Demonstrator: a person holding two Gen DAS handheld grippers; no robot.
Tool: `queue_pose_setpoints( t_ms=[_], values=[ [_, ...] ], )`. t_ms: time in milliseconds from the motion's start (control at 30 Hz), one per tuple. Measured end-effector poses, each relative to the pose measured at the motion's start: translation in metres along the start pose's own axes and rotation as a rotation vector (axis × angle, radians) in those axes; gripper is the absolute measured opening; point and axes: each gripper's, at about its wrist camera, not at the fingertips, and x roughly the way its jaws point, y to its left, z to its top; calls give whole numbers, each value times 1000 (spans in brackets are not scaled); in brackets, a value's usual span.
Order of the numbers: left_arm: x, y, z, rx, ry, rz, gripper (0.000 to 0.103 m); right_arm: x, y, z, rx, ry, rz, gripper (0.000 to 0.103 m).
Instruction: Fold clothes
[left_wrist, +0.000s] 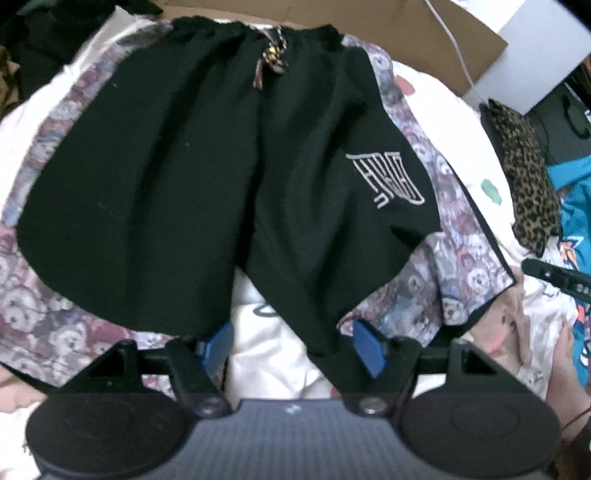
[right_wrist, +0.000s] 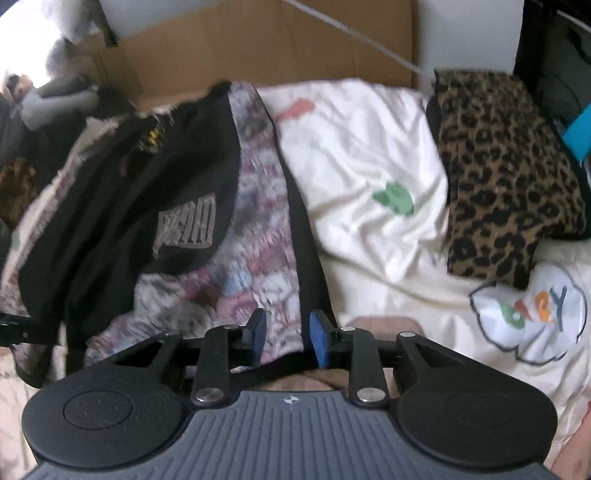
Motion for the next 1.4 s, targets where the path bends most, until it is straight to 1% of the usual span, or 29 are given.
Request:
queue_pose_setpoints(
  t_ms=[67, 100, 200, 300, 367, 433, 500, 533, 567, 600, 767, 867, 1000, 1067, 1133, 1200, 1267, 1300, 1333, 1400],
  values=[
    [6, 2, -3, -9, 10, -22, 69, 9, -1, -3, 8, 14, -12, 36],
    [8, 3, -4, -13, 14, -29, 69, 13, -2, -4, 10, 18, -17, 42],
    [12, 6, -7, -24, 16, -29, 67, 21, -3, -6, 9, 25, -23, 50],
    [16, 7, -9, -28, 15, -50, 66, 29, -3, -9, 9, 33, -30, 50],
    [20, 6, -11, -26, 23, -55, 63, 34, -4, -10, 8, 38, -34, 49],
    [22, 5, -13, -17, 25, -66, 63, 39, -4, -11, 8, 44, -38, 39],
    [23, 3, -14, -9, 28, -72, 63, 41, -5, -13, 8, 50, -38, 23],
    [23, 3, -14, -7, 28, -76, 63, 42, -6, -13, 8, 52, -39, 19],
    [24, 3, -14, -10, 28, -81, 63, 42, -6, -13, 6, 54, -39, 12],
    [24, 3, -14, -14, 29, -84, 63, 41, -6, -13, 2, 53, -38, 9],
    [22, 5, -14, -34, 24, -120, 63, 28, -7, -10, 3, 37, -46, 7],
    [23, 9, -12, -56, 24, -146, 63, 17, -13, -6, 12, 20, -74, 6],
    [31, 16, -13, -112, 40, -179, 63, 5, -30, 1, 45, -11, -133, 6],
    [36, 17, -14, -135, 50, -203, 63, 3, -41, 5, 70, -14, -152, 5],
    [42, 16, -15, -153, 64, -230, 63, 6, -46, 7, 67, -8, -158, 5],
    [49, 15, -18, -165, 79, -249, 53, 10, -48, 8, 45, 0, -168, 5],
    [56, 16, -20, -189, 107, -262, 10, 11, -49, 8, 37, 3, -178, 5],
    [59, 17, -21, -203, 125, -268, 5, 11, -50, 9, 37, 2, -184, 5],
    [60, 18, -21, -212, 135, -277, 6, 9, -50, 10, 39, -2, -193, 5],
    [54, 18, -24, -195, 130, -326, 4, 6, -51, 13, 40, -11, -216, 5]
  ],
)
